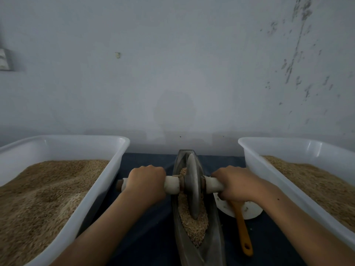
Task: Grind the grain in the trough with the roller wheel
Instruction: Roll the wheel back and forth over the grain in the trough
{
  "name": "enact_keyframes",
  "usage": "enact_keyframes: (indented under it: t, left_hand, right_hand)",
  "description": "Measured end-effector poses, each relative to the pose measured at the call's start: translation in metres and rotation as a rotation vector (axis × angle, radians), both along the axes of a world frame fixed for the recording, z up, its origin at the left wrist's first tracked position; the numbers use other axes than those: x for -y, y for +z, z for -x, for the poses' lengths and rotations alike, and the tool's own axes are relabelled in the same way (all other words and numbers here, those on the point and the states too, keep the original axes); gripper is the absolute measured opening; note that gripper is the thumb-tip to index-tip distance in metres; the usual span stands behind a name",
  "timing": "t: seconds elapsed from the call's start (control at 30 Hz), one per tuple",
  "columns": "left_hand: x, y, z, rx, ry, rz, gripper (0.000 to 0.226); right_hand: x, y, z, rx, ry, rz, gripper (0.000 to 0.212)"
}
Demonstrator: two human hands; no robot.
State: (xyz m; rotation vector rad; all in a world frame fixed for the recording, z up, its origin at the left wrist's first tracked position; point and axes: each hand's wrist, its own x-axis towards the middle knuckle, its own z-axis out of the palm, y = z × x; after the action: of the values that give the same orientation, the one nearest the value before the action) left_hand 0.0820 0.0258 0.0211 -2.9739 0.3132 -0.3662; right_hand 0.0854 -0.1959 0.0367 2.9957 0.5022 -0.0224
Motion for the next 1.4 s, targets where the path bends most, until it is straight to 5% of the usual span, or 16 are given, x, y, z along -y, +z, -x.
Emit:
enact_keyframes:
  t: [0.3, 0.67, 1.0, 1.4]
  left_hand:
    - [0.001, -0.012, -0.002, 0.295, -0.032, 0.095, 0.023]
    - [-0.004, 0.003, -0.003, -0.102, -0.021, 0.001, 0.034]
    - [0.001, -0.014, -0.004, 0.322, -0.073, 0.099, 0.023]
    - [0.001, 0.001, 0.000, -0.003, -0.008, 0.013, 0.028]
  right_hand:
    - [-0.004, -0.025, -0.007, 0.403, -0.015, -0.115, 0.014]
    - [0.003, 0.004, 0.003, -0.021, 0.026, -0.016, 0.029]
    - [0.001, -0.028, -0.008, 0.441, 0.012, -0.148, 0.016]
    - [0.002, 0.003, 0.002, -0.002, 0.004, -0.015, 0.025]
